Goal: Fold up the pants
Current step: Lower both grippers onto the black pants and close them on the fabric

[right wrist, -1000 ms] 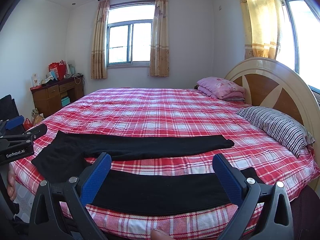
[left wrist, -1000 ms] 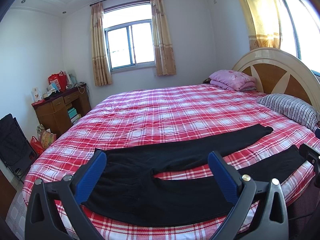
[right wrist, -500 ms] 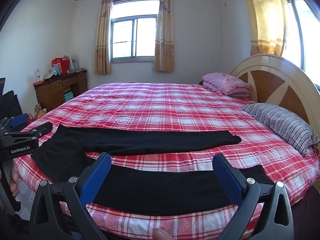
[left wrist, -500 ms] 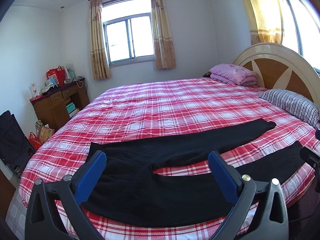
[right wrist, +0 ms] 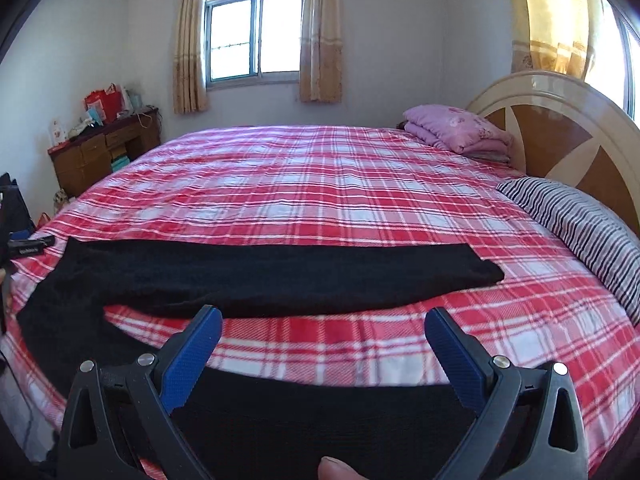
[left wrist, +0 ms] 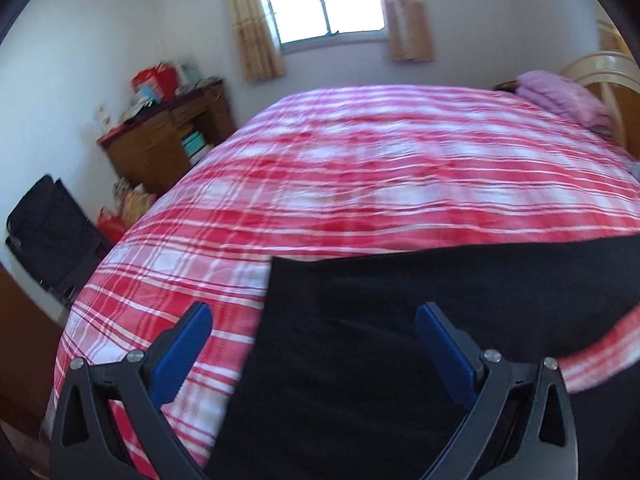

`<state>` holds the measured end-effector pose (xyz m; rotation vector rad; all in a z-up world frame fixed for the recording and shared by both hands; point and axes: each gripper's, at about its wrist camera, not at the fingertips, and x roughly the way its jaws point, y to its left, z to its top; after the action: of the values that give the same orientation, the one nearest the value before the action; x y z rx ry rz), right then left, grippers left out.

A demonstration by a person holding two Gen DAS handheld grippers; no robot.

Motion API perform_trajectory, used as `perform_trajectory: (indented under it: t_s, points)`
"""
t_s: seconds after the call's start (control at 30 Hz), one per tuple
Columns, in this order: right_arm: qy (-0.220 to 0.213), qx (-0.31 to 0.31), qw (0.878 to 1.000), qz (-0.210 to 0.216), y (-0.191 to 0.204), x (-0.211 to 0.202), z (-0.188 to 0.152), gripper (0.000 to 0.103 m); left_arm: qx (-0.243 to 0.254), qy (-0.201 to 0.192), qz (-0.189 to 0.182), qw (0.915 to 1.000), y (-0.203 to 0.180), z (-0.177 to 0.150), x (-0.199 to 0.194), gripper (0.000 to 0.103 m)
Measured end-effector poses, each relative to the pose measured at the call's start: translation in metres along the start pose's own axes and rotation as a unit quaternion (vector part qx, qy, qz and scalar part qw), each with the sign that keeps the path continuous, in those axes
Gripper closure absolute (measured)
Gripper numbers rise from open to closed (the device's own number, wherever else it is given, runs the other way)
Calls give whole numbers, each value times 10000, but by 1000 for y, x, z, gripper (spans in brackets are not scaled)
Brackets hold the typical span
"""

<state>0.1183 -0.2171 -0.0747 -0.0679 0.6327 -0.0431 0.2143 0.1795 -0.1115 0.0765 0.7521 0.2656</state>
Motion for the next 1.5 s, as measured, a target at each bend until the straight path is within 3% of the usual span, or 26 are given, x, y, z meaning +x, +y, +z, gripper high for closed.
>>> perform_trajectory:
  t_s: [0.07,0.17,0.27,0.37,0.47,0.53,0.6,0.67,0.77,0.97,1.13,1.37,1.5]
  points:
    - [171,-67,9997,-149,-10,20,8,1,-201,245,-40,9995,19,5,26,6]
    - [450,-47,9987,-225,-26,50,16,1,-458,599,-303,9967,37,8,58,26]
    - [679,17,9972,-321,-39,73,18,1,-627,824,-667,9924,38,10,81,34]
    - [878,105,9954,-357,-53,93,21,1,-410,970,-699,9920,27,14,99,43]
    - [1020,204,9940,-346,-69,110,26,1,-278,1148,-728,9903,21,21,124,60]
    - [1096,265,9927,-441,-84,123,29,1,-258,1273,-665,9893,20,22,135,64]
    - [1160,357,9910,-563,-98,135,33,5,-297,1348,-719,9878,22,22,141,70]
    - [1292,468,9888,-590,-114,149,37,18,-335,1299,-986,9860,25,21,140,80]
    - [1477,597,9850,-662,-138,173,47,28,-596,1322,-1323,9806,35,21,141,86]
    - [1589,680,9800,-982,-178,216,67,29,-827,1429,-1584,9735,42,20,149,86]
    - [1863,936,9716,-1118,-216,250,71,29,-685,1401,-1535,9758,39,22,149,86]
    - [2211,1020,9664,-828,-238,287,59,29,-481,1433,-1428,9781,35,25,154,86]
    - [2252,987,9677,-551,-240,296,52,38,-475,1409,-1457,9781,36,23,154,86]
